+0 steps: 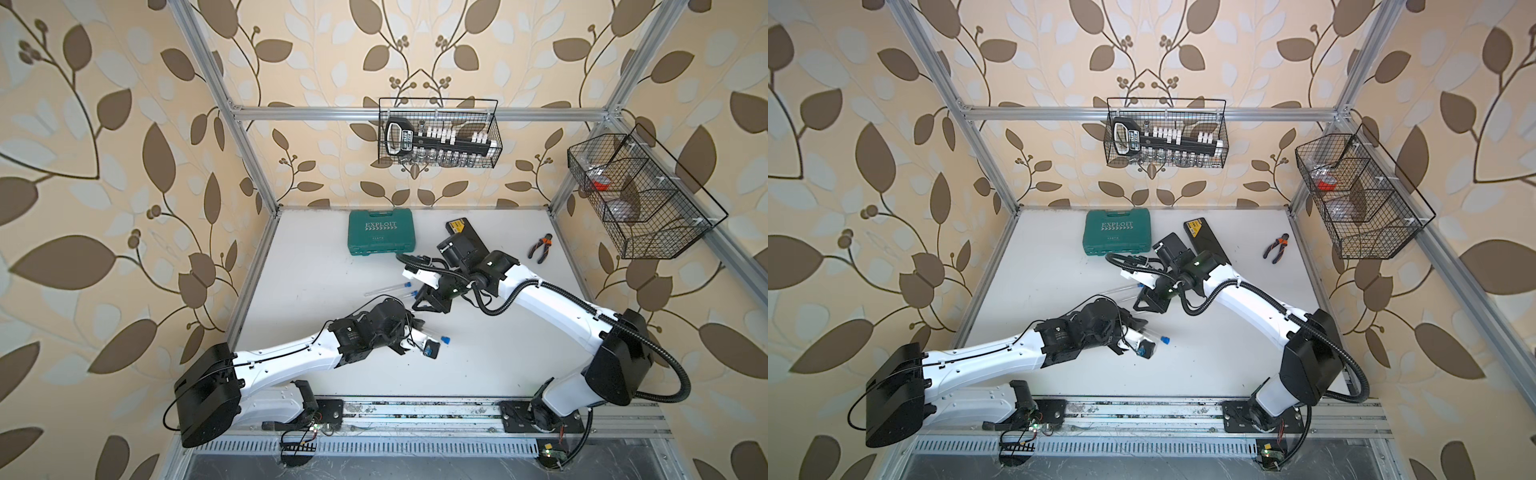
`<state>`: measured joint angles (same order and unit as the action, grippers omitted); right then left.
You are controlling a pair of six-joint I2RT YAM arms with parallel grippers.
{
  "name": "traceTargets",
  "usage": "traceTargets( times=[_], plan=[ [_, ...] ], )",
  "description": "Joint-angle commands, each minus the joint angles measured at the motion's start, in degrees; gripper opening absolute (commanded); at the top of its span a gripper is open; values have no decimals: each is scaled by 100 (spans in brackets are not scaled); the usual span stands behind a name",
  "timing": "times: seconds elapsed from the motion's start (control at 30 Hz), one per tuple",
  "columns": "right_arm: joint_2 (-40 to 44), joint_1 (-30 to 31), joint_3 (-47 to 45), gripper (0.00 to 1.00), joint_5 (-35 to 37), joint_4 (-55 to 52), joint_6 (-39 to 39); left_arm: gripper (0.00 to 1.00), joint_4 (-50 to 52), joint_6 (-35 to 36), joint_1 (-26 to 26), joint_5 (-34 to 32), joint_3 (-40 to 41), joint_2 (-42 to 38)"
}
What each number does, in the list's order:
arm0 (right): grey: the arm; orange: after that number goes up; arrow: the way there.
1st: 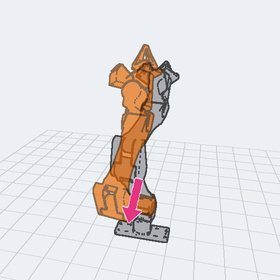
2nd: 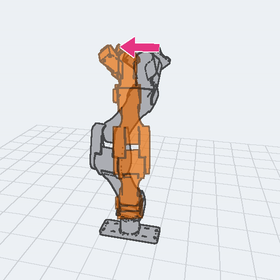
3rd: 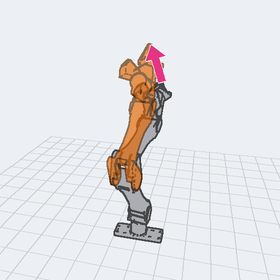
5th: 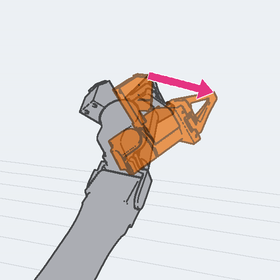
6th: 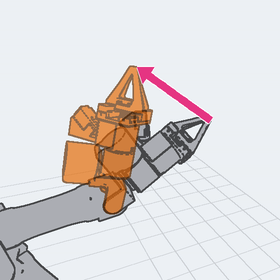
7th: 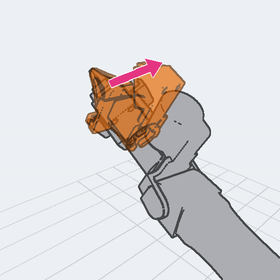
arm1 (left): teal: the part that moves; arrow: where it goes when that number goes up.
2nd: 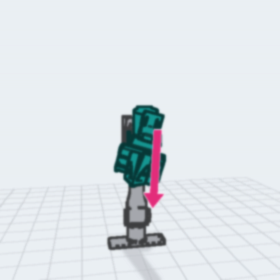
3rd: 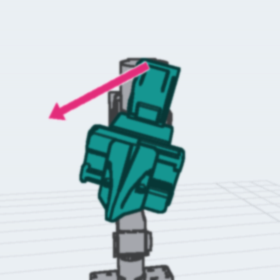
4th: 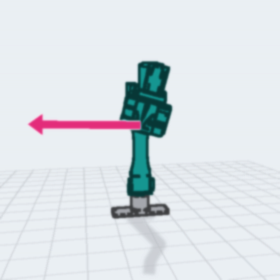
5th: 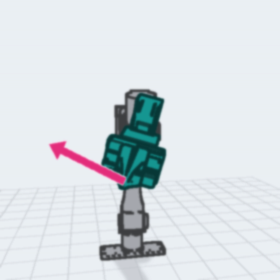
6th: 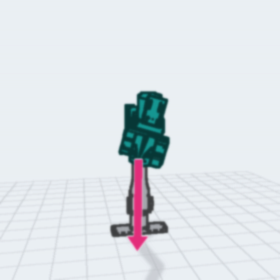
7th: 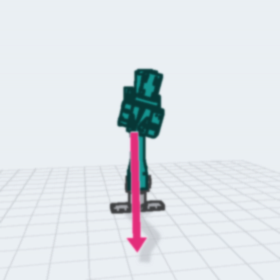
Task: Insert stoppers into test tubes
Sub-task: Insert the stopper into the test tube, then place the test tube at the center of the board.
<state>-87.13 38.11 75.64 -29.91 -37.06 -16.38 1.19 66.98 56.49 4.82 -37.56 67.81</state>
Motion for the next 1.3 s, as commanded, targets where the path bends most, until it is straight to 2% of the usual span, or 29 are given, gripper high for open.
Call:
traceTargets(
  times=[0.0, 0.1, 0.17, 0.23, 0.3, 0.47, 0.53, 0.63, 0.83, 1.0, 1.27],
  plan=[
    [759, -298, -252, 46, -77, 950, -163, 0, 121, 103, -68, 451, -42, -38],
    [1352, -678, -663, 51, 119, 633, -56, 0, 468, -16, -77, -131, 46, -111],
    [1740, -947, -992, 57, 202, 731, 242, 0, 639, -236, -77, -230, 82, -218],
    [2068, -1102, -1245, 62, 505, 889, 588, 0, 803, -658, -87, -234, 33, -231],
    [2259, -1217, -1457, 64, 891, 1072, 997, 0, 1158, -1371, -126, -167, -175, -66],
    [2542, -1465, -2059, 59, 1812, 1630, 2232, 0, 2509, -2942, -490, 335, -1075, 844],
    [2585, -1614, -2169, 56, 2135, 1665, 2591, 0, 2805, -3327, -592, 485, -1320, 1159],
    [2668, -1878, -2291, 54, 2243, 1699, 2866, 0, 2937, -3740, -756, 758, -1541, 1436],
    [2944, -2131, -2510, 54, 2168, 1808, 2948, 0, 2910, -3760, -837, 766, -1802, 2116],
    [3044, -2149, -2597, 54, 2134, 1778, 2913, 0, 2798, -3652, -849, 190, -2001, 2629],
    [3087, -2158, -2659, 54, 2072, 1697, 2851, 1, 2879, -3731, -850, -132, -2341, 3288]
  ],
)
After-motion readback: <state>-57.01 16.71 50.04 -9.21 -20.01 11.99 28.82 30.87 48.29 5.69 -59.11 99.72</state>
